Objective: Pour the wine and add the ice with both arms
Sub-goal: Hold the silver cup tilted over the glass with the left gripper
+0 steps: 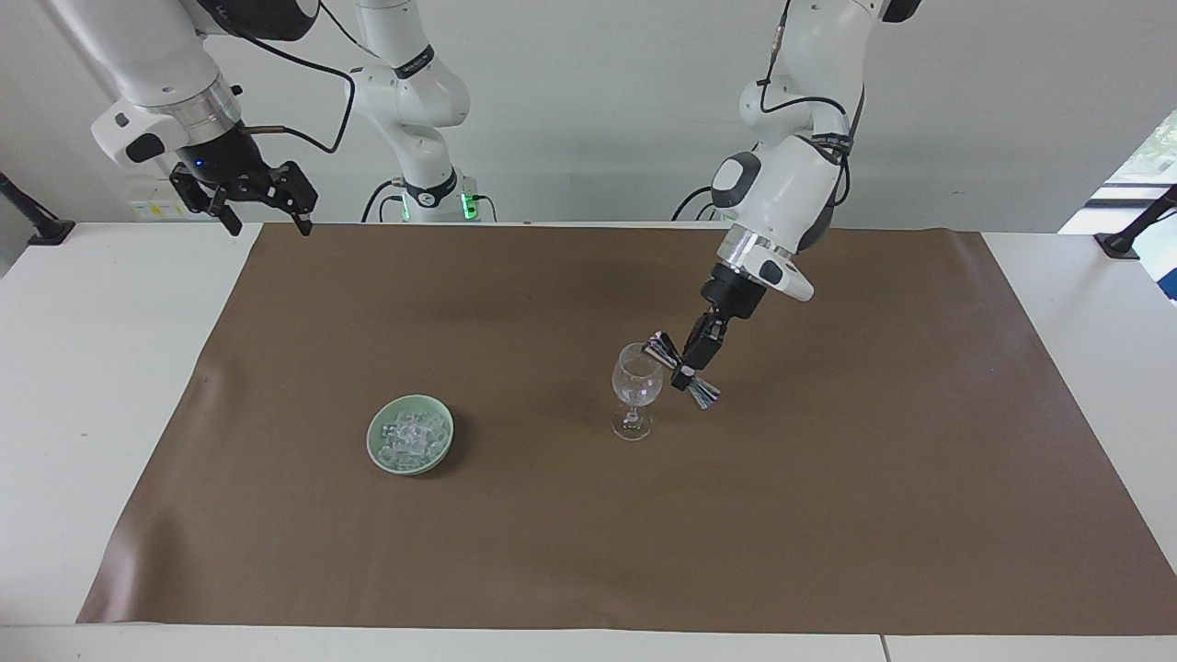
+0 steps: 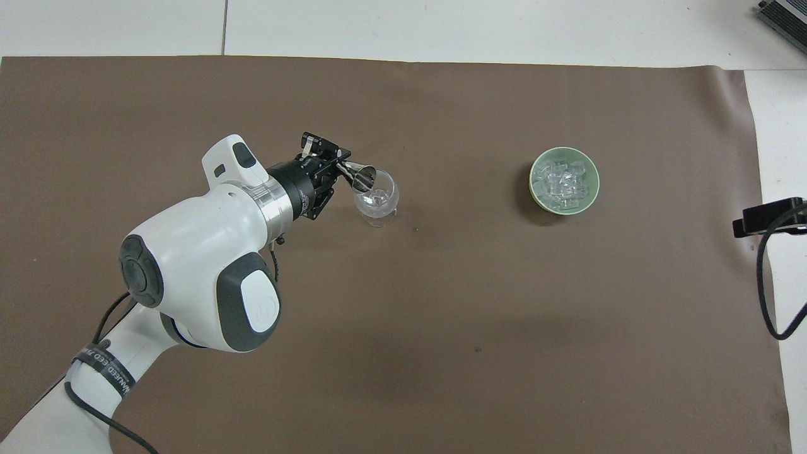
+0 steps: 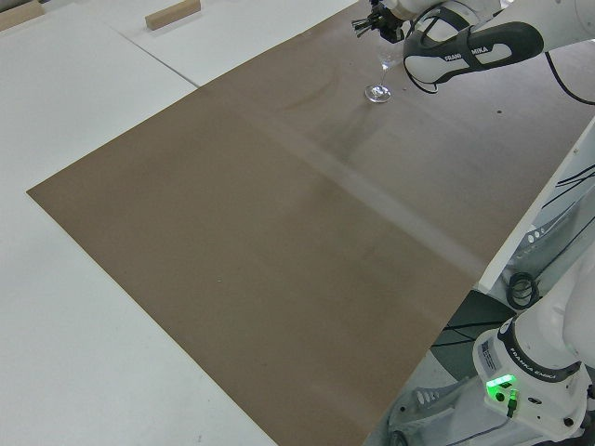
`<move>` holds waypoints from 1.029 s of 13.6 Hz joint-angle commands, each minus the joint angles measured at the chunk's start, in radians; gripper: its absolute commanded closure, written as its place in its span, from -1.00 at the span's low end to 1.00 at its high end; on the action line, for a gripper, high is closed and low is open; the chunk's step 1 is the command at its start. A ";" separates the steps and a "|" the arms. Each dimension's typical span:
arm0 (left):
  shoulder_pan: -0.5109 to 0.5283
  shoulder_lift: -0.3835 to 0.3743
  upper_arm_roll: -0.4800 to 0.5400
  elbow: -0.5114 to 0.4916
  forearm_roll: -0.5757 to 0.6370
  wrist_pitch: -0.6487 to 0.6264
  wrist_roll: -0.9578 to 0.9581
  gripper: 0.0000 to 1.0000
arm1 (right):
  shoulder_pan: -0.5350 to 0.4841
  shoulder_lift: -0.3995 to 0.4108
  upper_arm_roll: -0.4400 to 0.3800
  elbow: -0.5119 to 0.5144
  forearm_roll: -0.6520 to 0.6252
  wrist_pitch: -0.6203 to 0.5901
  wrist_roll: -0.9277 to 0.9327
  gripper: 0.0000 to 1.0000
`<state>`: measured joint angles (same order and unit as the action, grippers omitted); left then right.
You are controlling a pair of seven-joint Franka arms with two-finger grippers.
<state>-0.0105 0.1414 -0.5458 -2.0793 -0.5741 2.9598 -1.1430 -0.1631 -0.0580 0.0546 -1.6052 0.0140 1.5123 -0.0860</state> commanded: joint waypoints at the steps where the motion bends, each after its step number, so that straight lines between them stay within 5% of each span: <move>1: -0.005 -0.023 0.009 -0.022 0.028 0.021 -0.001 1.00 | -0.004 0.003 0.001 0.005 0.014 0.003 -0.008 -1.00; 14: 0.003 -0.017 0.010 -0.015 0.105 0.019 -0.001 1.00 | -0.004 0.003 0.001 0.005 0.014 0.003 -0.008 -1.00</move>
<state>-0.0086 0.1413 -0.5406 -2.0793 -0.5039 2.9661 -1.1416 -0.1631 -0.0580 0.0546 -1.6052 0.0140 1.5123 -0.0860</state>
